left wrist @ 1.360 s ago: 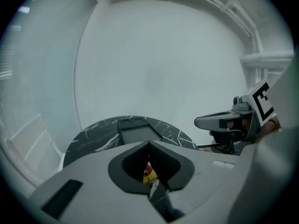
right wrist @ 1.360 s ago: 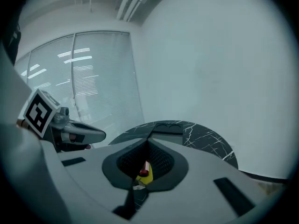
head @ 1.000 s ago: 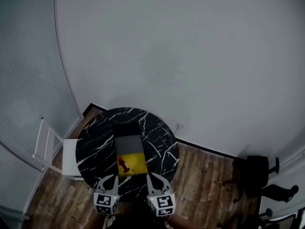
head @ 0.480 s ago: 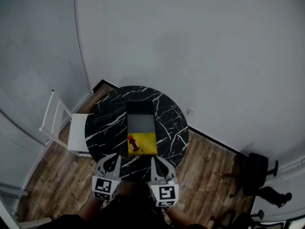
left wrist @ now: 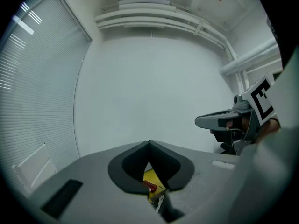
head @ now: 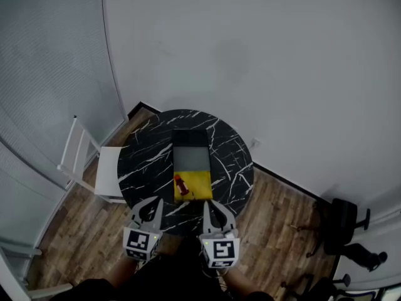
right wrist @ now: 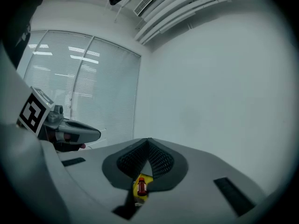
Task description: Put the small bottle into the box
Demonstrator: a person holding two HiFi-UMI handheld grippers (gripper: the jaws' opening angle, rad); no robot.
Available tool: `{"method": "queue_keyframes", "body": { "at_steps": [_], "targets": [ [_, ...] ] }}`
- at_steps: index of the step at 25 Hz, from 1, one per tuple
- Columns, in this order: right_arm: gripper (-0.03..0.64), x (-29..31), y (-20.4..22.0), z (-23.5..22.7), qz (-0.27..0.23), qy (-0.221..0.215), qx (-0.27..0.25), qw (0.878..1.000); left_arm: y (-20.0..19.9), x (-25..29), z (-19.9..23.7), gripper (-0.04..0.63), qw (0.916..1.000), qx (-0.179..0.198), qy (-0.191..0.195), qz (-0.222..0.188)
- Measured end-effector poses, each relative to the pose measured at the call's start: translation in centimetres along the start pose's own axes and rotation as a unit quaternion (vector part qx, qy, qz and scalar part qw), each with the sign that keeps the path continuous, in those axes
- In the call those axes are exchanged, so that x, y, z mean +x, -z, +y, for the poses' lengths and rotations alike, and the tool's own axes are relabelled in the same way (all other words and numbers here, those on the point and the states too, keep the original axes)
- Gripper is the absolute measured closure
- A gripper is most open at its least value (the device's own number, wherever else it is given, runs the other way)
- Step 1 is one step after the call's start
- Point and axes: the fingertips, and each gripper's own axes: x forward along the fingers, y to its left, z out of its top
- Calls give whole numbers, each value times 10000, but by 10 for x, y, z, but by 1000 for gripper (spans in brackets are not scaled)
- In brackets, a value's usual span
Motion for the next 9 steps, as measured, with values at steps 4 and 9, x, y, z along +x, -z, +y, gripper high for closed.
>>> {"method": "queue_keyframes", "body": {
  "at_steps": [4,9],
  "targets": [
    [621,-1,0,-7,-7,36,-13,10000,1,5,-2,597,10000,-29,5,-20],
    [621,7,-3,-16,-67,56,-65,9999,-6,15,1,597,9999,70,-6,-125]
  ]
}}
